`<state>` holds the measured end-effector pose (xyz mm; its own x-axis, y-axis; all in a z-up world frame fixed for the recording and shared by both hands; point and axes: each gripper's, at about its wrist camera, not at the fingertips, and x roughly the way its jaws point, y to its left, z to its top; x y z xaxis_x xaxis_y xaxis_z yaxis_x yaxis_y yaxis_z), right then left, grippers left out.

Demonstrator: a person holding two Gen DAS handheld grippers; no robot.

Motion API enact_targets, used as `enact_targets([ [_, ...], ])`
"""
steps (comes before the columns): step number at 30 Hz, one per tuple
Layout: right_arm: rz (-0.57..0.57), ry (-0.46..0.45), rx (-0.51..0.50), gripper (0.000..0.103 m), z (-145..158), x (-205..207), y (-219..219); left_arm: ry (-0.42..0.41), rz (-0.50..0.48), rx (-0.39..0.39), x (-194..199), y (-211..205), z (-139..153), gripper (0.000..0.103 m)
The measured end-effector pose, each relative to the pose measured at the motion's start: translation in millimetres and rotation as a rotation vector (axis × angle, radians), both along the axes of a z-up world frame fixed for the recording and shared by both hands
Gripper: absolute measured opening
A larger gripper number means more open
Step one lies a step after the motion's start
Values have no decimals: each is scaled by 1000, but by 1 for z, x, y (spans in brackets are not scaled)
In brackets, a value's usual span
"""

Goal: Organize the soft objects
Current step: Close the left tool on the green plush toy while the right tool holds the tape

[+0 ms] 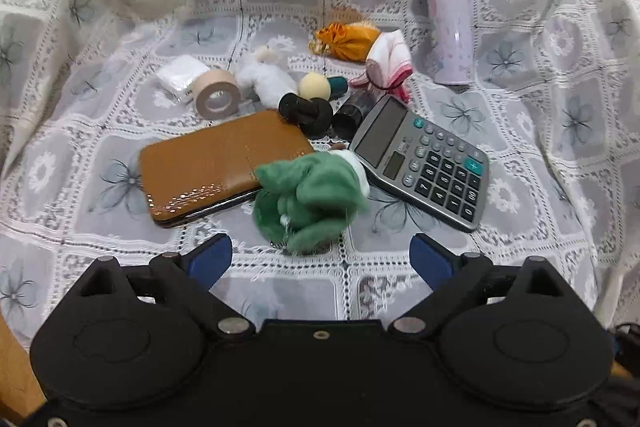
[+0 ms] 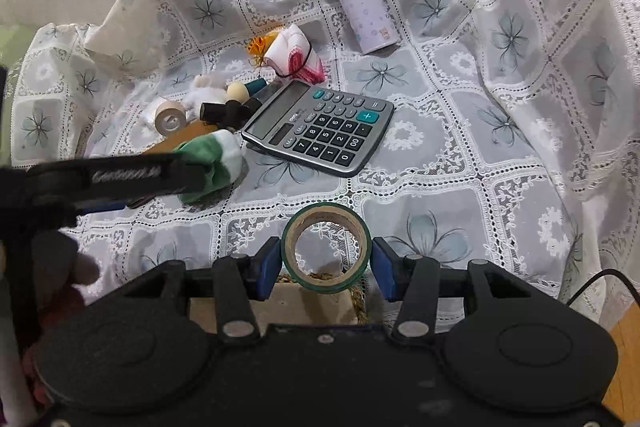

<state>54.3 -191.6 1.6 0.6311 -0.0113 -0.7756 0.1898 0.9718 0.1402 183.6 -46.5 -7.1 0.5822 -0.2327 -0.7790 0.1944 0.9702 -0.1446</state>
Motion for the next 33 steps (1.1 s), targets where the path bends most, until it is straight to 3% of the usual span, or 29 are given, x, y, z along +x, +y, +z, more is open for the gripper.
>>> enact_targets([
  [18, -17, 88, 32, 48, -36, 43, -20, 56, 102, 53, 71, -29, -35, 95],
  [21, -17, 94, 35, 48, -39, 49, -21, 69, 117, 44, 75, -27, -41, 86],
  [23, -15, 98, 33, 48, -41, 52, -21, 52, 122, 38, 71, -25, -41, 71],
  [25, -12, 101, 30, 48, -42, 54, -20, 40, 94, 27, 67, -26, -39, 62],
  [33, -11, 85, 13, 48, -34, 51, -14, 35, 39, -24, 53, -16, -22, 55],
])
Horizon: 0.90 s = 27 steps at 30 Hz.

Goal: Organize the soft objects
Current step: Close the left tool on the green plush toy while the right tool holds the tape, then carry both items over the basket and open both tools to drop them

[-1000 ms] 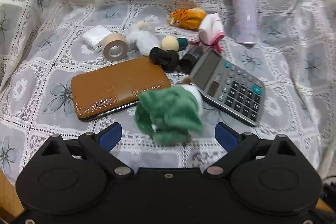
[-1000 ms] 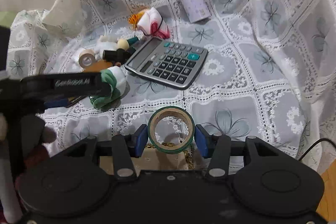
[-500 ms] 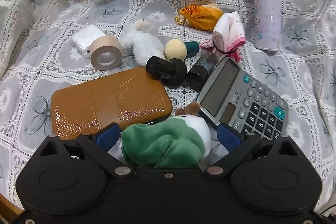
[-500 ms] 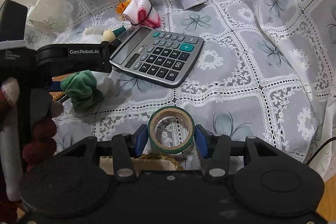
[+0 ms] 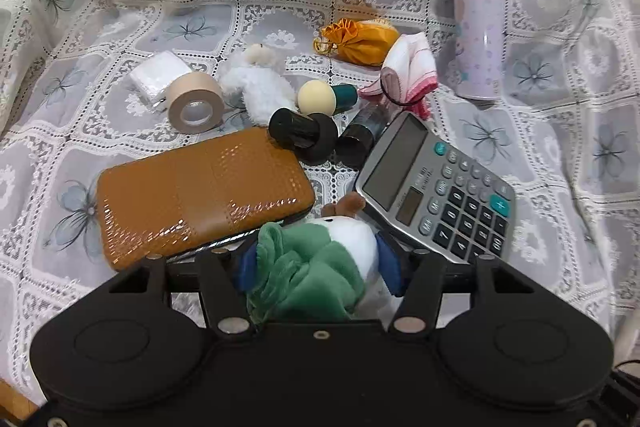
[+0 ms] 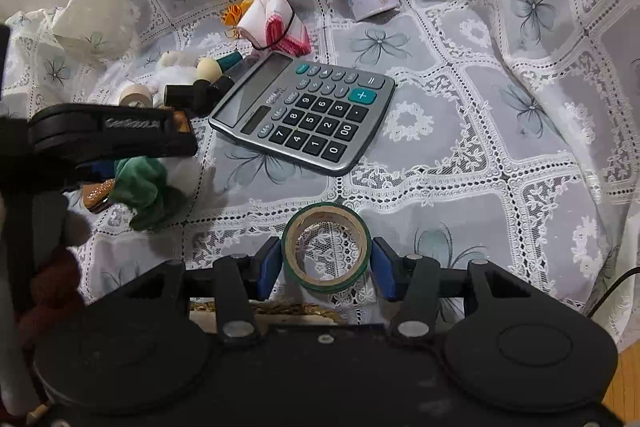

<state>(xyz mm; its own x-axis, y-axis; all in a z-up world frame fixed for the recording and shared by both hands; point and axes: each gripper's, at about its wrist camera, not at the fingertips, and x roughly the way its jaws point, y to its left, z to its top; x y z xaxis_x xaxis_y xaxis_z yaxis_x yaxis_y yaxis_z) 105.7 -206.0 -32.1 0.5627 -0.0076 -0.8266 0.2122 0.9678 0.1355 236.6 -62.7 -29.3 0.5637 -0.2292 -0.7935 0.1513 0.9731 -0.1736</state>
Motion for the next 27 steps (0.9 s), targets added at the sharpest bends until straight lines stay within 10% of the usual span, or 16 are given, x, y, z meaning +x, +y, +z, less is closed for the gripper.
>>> enact_targets([
  [27, 30, -93, 46, 48, 50, -138, 33, -14, -5, 39, -176, 51, 35, 56],
])
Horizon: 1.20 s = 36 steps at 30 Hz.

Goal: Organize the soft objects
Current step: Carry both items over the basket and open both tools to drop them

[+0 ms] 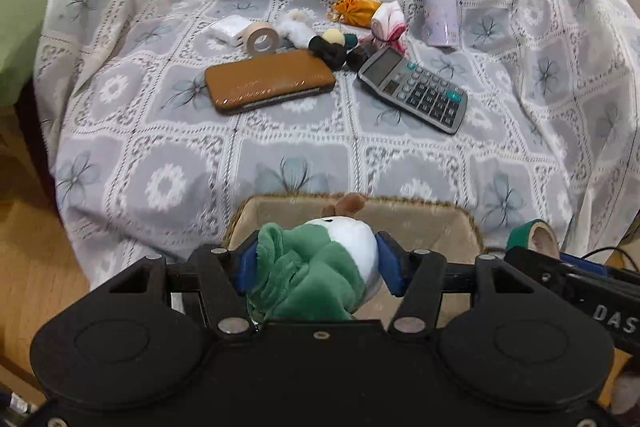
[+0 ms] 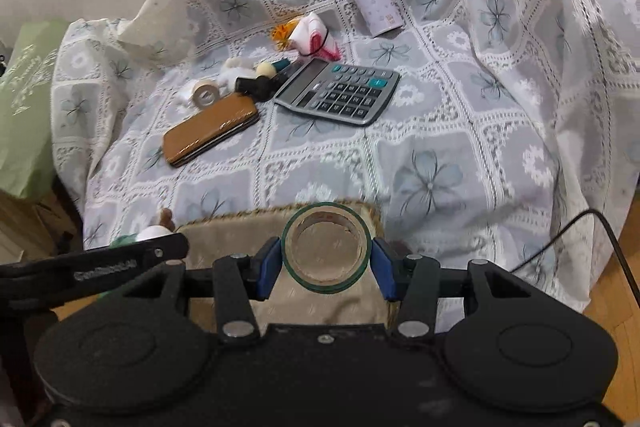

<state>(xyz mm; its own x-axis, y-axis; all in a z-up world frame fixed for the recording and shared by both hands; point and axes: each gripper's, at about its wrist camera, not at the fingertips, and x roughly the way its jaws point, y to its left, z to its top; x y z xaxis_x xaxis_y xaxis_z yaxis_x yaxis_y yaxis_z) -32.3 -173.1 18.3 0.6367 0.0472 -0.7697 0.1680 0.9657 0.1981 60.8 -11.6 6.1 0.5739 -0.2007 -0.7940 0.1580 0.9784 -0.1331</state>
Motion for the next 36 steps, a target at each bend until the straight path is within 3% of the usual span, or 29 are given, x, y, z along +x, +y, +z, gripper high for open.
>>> enact_targets([
  [11, -2, -34, 8, 48, 12, -40, 2, -35, 37, 79, -47, 4, -5, 56],
  [25, 8, 3, -6, 48, 7, -37, 5, -4, 51, 101, -49, 6, -17, 57],
  [36, 22, -12, -4, 55, 9, -37, 6, -20, 42, 134, -51, 1, -16, 74],
])
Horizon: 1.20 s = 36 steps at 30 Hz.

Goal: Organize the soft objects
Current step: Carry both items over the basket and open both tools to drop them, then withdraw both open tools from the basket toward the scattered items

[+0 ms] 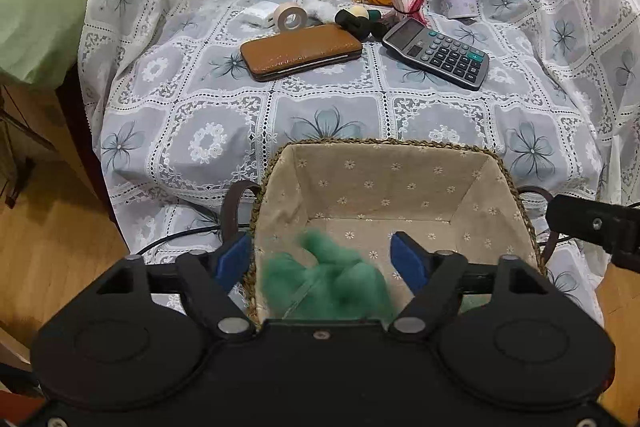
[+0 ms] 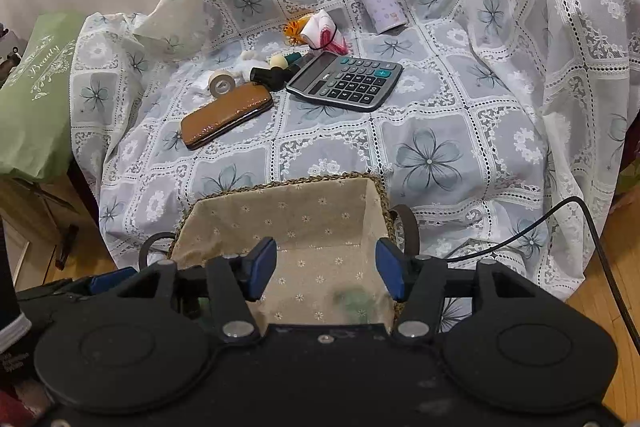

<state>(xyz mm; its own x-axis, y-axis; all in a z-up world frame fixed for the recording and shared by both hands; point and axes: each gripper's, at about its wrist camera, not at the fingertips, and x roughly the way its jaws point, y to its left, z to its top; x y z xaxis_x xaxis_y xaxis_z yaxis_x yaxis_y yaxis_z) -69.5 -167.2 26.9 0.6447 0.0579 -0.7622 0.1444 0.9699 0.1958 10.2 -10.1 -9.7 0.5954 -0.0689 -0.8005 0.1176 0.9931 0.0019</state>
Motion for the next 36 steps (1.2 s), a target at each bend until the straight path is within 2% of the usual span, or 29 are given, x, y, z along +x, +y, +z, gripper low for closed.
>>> enact_targets([
  [36, -8, 9, -17, 56, -3, 2, -1, -2, 37, 14, 4, 8, 0, 80],
])
